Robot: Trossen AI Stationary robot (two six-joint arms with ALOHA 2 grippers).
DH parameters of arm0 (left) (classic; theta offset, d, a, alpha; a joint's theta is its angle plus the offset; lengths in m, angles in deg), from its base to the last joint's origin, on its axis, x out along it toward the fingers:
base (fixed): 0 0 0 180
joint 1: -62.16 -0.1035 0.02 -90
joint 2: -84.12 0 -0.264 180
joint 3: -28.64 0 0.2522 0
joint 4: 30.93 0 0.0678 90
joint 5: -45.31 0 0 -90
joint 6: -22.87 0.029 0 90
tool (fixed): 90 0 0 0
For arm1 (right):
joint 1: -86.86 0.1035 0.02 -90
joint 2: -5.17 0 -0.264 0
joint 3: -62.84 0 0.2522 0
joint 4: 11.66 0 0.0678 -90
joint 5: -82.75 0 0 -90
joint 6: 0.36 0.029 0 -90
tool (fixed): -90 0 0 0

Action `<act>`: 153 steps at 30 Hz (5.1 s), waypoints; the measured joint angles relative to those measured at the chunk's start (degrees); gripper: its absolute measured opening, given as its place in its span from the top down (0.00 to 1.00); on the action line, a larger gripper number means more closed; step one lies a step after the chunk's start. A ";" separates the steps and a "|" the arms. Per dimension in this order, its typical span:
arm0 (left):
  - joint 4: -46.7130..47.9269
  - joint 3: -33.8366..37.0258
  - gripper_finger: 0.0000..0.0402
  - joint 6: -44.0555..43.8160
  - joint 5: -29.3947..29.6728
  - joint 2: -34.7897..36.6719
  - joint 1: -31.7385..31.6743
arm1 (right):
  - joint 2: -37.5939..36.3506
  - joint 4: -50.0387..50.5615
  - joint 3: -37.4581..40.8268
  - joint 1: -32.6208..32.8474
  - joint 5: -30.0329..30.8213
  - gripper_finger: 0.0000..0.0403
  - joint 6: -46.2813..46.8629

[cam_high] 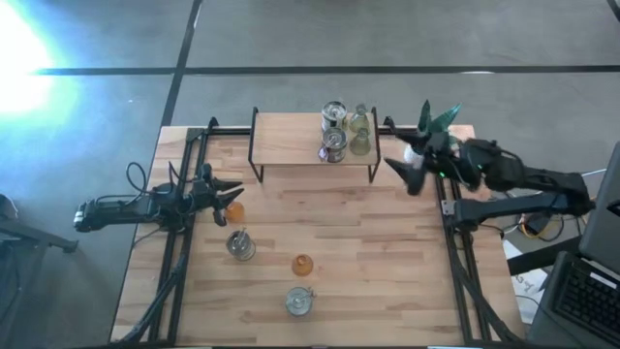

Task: Pick & Place candle stick holders
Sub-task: Put the brown scented candle on the shelf

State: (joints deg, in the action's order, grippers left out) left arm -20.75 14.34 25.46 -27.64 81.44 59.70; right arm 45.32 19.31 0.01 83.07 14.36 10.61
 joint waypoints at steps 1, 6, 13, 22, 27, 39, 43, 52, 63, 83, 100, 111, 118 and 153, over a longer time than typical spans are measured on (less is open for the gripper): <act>0.00 0.00 0.77 0.00 0.00 0.00 -0.02 | -1.49 2.94 0.30 2.27 0.92 0.07 1.05; 0.00 0.00 0.77 -0.02 0.00 0.01 -0.01 | -7.03 10.67 1.68 11.27 3.09 0.17 2.77; 0.00 0.00 0.77 -0.01 0.00 0.02 -0.02 | -17.07 16.07 4.57 13.37 2.30 0.29 0.20; 0.00 0.00 0.77 0.00 0.00 0.02 -0.01 | -29.52 12.90 15.18 13.34 -4.97 0.37 2.41; 0.00 0.00 0.77 -0.01 0.00 0.02 -0.01 | -33.99 1.60 25.70 13.19 -4.84 0.38 2.39; 0.02 0.00 0.77 -0.02 0.00 -0.03 -0.01 | -40.01 -1.42 39.83 13.17 7.40 0.38 2.15; 0.04 0.00 0.77 0.00 0.00 -0.04 0.00 | -40.12 -1.56 41.34 13.15 14.48 0.38 2.15; 0.07 0.00 0.77 0.00 0.00 -0.04 -0.02 | -38.55 1.86 42.95 13.15 19.20 0.38 6.87; 0.09 0.00 0.77 -0.01 -0.02 -0.07 -0.02 | -35.26 2.23 42.91 13.15 20.40 0.38 0.98; 0.13 0.00 0.77 0.00 0.00 -0.06 -0.01 | -35.12 2.25 42.89 13.15 20.34 0.38 0.84; 0.13 0.00 0.77 -0.02 0.00 -0.07 -0.02 | -35.12 2.25 42.87 13.15 20.32 0.38 0.87; -0.56 0.00 0.77 -0.13 0.00 -0.04 0.00 | -35.12 2.23 42.87 13.15 20.32 0.38 0.96; -12.71 -1.13 0.77 -2.92 0.26 -0.04 0.00 | -35.12 2.22 42.87 13.15 20.30 0.38 0.86; 6.57 -33.59 0.77 -11.26 -32.34 -41.47 0.29 | -35.12 2.21 42.87 13.13 20.30 0.38 0.84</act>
State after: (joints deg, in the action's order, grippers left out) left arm -14.18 -19.24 14.20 -59.97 39.97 59.99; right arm 10.21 21.53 42.88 96.20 34.66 11.45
